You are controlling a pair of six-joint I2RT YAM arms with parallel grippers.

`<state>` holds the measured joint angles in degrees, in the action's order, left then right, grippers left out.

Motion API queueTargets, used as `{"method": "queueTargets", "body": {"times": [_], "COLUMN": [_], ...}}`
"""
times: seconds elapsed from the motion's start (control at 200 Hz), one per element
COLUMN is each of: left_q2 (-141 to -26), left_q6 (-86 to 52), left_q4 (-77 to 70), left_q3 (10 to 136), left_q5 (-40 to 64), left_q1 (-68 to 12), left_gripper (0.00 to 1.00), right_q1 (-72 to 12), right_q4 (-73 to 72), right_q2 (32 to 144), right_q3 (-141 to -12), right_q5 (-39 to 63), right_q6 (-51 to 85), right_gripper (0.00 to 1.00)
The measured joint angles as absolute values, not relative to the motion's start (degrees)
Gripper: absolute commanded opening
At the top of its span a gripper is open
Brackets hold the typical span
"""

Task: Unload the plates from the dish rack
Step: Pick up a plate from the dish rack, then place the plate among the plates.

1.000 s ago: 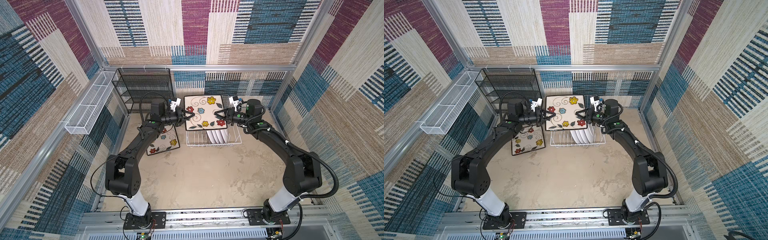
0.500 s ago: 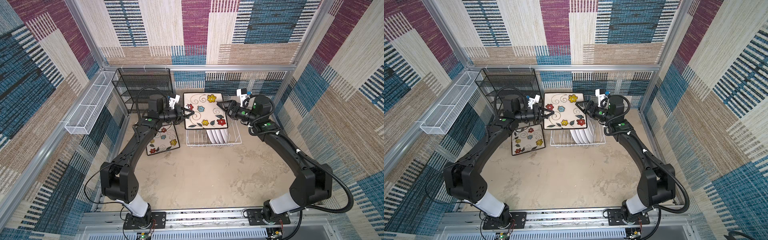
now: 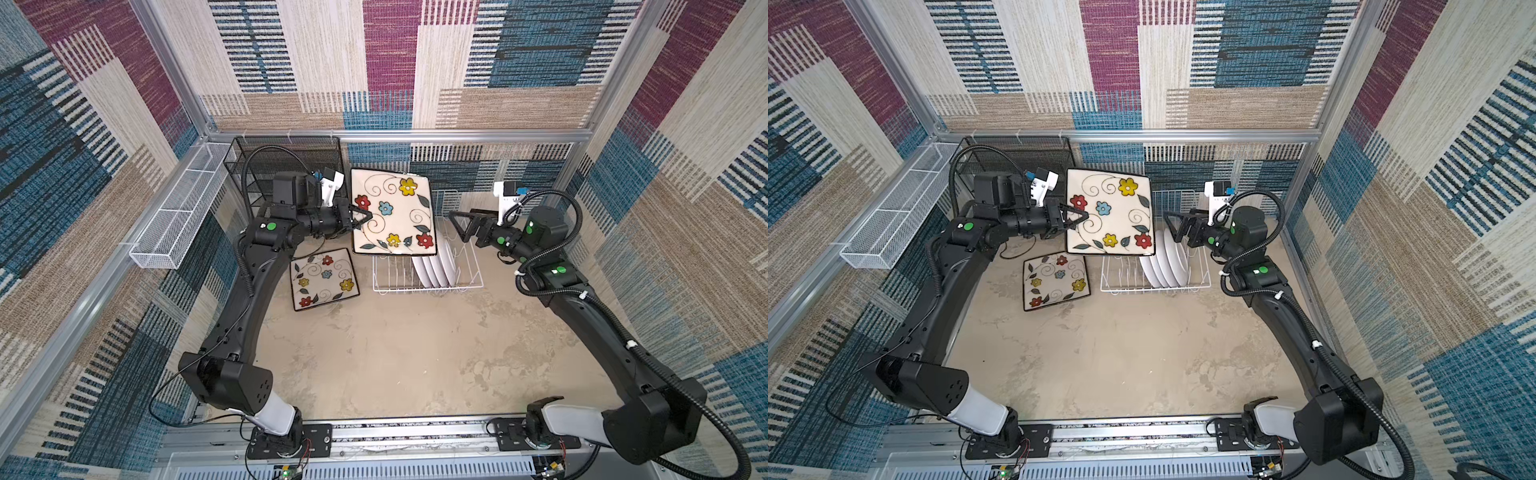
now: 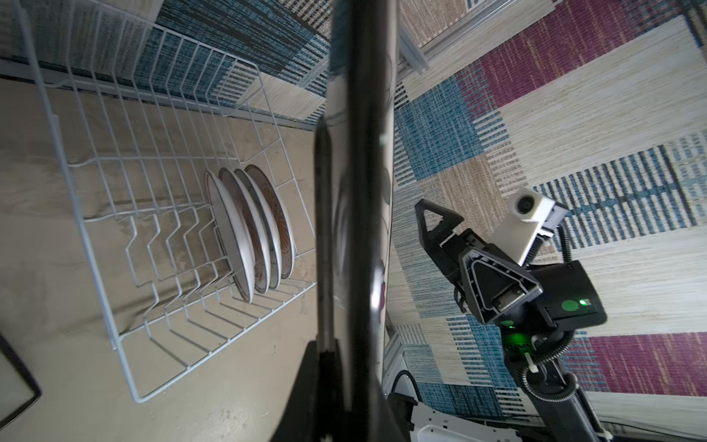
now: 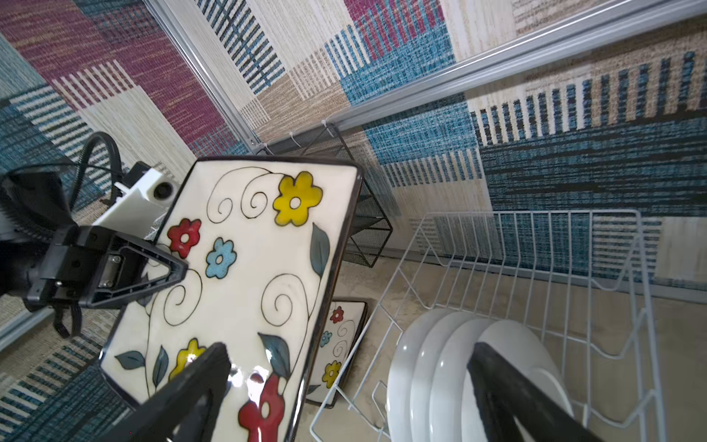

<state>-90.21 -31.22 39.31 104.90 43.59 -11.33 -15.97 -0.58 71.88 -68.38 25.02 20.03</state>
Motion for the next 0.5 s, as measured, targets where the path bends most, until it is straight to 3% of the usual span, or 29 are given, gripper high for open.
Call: {"method": "queueTargets", "body": {"times": [0.501], "left_q2": [-86.17], "left_q6": [-21.91], "left_q4": [55.20], "left_q3": [106.59], "left_q5": [33.36], "left_q1": [-2.63], "left_gripper": [0.00], "right_q1": [-27.38], "right_q4": [-0.36], "right_q2": [71.00], "right_q3": [-65.25], "right_q5": [17.39], "right_q6": [-2.22], "right_gripper": [1.00]}}
